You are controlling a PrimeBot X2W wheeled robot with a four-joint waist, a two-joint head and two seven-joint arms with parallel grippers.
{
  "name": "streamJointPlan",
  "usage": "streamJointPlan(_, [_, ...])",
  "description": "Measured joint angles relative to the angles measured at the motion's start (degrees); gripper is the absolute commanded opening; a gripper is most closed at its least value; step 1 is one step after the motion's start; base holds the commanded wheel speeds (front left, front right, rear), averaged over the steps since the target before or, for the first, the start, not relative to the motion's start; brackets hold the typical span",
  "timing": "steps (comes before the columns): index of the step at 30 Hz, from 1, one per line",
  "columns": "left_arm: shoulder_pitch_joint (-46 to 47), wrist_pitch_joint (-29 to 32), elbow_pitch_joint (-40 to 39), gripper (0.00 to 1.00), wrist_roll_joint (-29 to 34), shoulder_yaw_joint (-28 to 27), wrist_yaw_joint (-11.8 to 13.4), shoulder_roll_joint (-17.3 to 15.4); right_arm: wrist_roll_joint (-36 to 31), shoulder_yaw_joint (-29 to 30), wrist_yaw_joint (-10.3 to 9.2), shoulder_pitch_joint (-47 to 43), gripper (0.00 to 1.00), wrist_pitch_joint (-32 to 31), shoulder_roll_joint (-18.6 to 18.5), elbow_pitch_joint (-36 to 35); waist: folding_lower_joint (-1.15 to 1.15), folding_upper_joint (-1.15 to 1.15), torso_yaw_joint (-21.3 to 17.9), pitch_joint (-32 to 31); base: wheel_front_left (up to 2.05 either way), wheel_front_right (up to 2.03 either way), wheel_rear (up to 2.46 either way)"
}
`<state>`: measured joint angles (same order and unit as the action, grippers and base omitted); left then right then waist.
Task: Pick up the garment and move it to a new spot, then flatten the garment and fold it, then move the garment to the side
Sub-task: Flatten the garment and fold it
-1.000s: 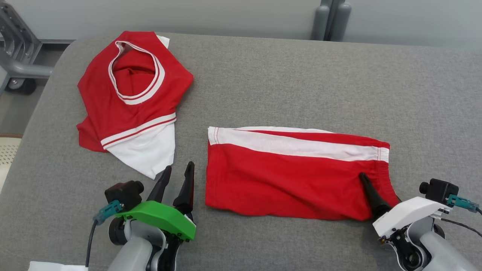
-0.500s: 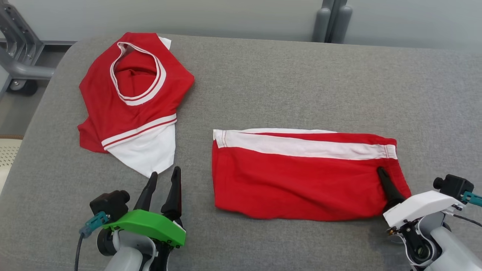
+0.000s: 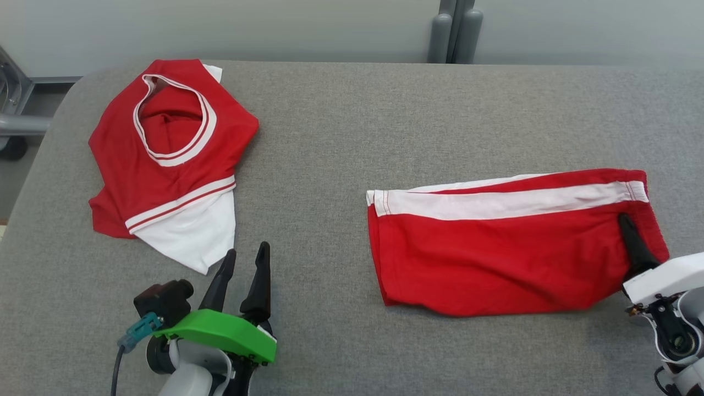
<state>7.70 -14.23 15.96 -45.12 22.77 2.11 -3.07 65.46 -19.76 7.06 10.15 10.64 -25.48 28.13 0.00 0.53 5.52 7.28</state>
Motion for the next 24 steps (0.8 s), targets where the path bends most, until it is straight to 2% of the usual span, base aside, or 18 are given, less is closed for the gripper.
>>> streamJointPlan(7, [-1.14, 0.0, -0.3, 1.0, 0.0, 0.93, 0.35, 0.0, 1.47, -3.22, 0.0, 1.75, 0.0, -2.99, 2.32, -6.84, 0.0, 0.0, -0.04, -0.58, 0.0, 0.0, 0.0])
streamJointPlan(14, [-1.31, 0.08, -0.52, 1.0, 0.0, 1.65, 0.36, 0.02, 0.68, -8.08, 0.0, 2.37, 0.0, -6.42, 2.91, -11.24, 0.0, 0.0, 1.23, -1.81, 0.0, 0.0, 0.0])
streamJointPlan(20, [-2.49, 0.55, -0.65, 1.0, -0.04, 1.98, 0.43, 0.03, -0.93, -10.71, -0.04, 2.58, 0.0, -8.53, 4.16, -11.0, 0.0, 0.0, 3.2, -2.92, 0.0, 0.0, 0.0])
streamJointPlan(24, [-3.18, 0.63, -0.68, 1.0, -0.12, 2.36, 0.44, 0.03, -1.89, -11.73, -1.52, 2.8, 0.0, -9.49, 5.22, -8.98, 0.0, 0.0, 4.85, -3.68, 0.0, 0.0, 0.0])
